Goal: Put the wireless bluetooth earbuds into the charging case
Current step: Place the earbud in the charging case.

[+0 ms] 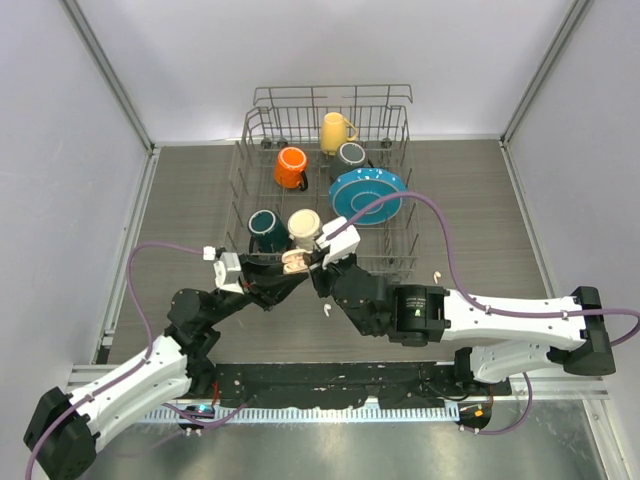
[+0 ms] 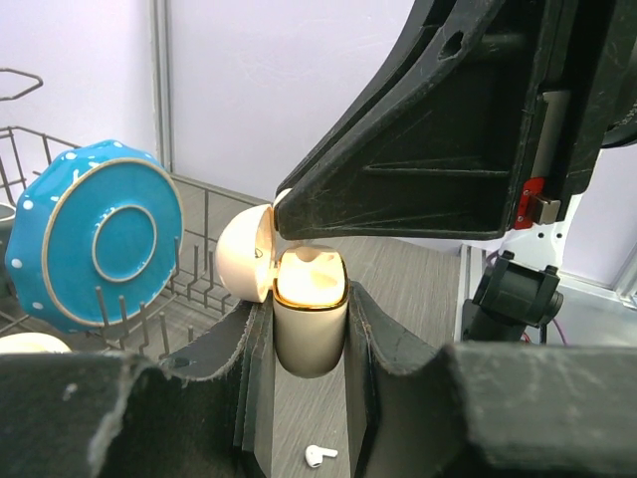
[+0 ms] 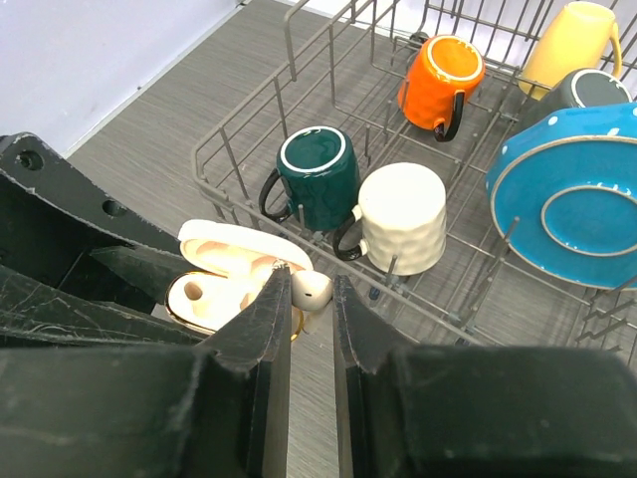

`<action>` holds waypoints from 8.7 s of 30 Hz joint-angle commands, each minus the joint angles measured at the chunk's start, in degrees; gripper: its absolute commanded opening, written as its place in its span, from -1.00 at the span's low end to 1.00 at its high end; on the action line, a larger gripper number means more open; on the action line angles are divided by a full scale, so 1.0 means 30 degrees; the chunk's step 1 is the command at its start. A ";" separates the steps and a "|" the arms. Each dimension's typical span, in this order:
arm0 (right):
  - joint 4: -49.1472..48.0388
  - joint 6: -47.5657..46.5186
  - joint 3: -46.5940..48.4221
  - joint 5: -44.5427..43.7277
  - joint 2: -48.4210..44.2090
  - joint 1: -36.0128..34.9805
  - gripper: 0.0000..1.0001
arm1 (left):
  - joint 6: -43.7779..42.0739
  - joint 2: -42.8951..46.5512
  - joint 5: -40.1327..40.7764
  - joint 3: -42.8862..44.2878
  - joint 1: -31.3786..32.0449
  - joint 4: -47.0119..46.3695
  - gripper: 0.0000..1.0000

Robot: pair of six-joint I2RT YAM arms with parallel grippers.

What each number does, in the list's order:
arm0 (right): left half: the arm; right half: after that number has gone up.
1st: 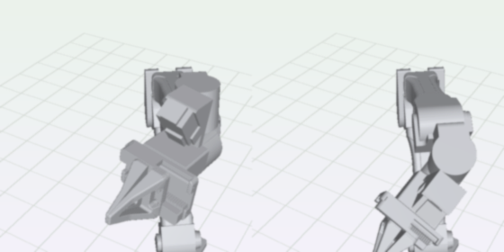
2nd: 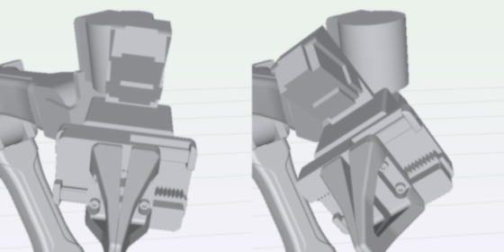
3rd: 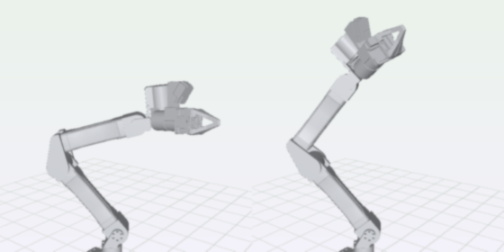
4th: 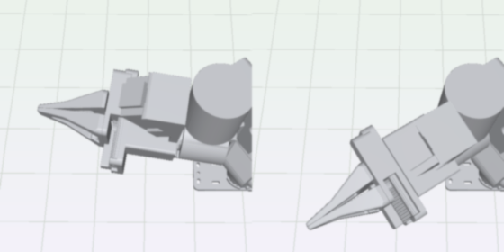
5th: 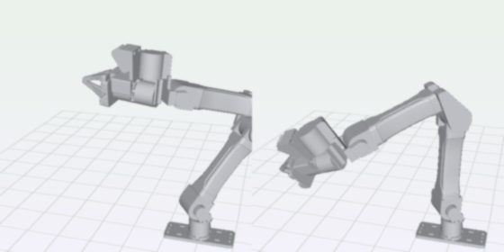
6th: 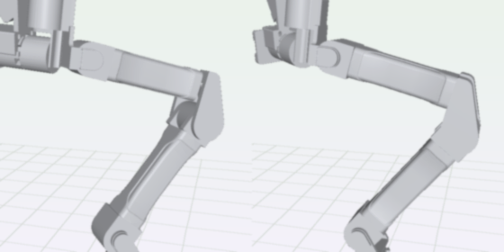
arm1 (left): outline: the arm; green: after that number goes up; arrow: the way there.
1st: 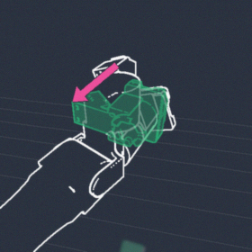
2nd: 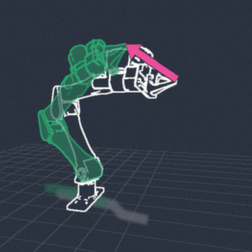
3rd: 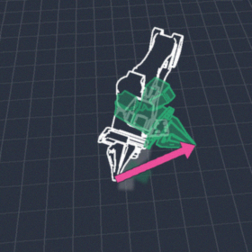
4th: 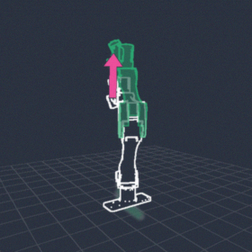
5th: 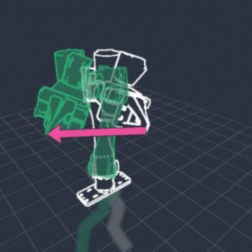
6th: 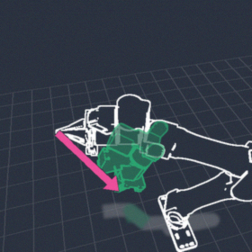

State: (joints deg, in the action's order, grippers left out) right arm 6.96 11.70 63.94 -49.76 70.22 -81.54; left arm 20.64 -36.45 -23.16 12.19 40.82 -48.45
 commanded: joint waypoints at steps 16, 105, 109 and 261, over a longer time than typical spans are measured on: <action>-0.2438 0.1049 -0.0544 0.1758 -0.4011 -0.0038 -0.99 | -0.6119 0.1954 -0.0777 0.1621 0.0017 0.3580 -1.00; -0.3871 -0.2612 -0.3092 0.4374 -0.1696 -0.0038 -0.95 | -0.2018 0.2335 0.2125 0.2061 0.0017 0.0650 -1.00; -0.4604 -0.3196 -0.3179 0.3198 -0.1755 -0.0038 -0.99 | -0.1989 0.2422 0.1510 0.2003 0.0017 0.0826 -1.00; 0.2426 0.5972 0.4056 1.4623 -0.0554 0.5148 -0.76 | -0.2135 0.2188 0.1304 0.1739 -0.0012 0.1032 -1.00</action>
State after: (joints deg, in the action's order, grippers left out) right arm 16.88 30.33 73.49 -5.04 67.77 -66.04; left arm 13.39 -29.54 -17.78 17.08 40.95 -40.60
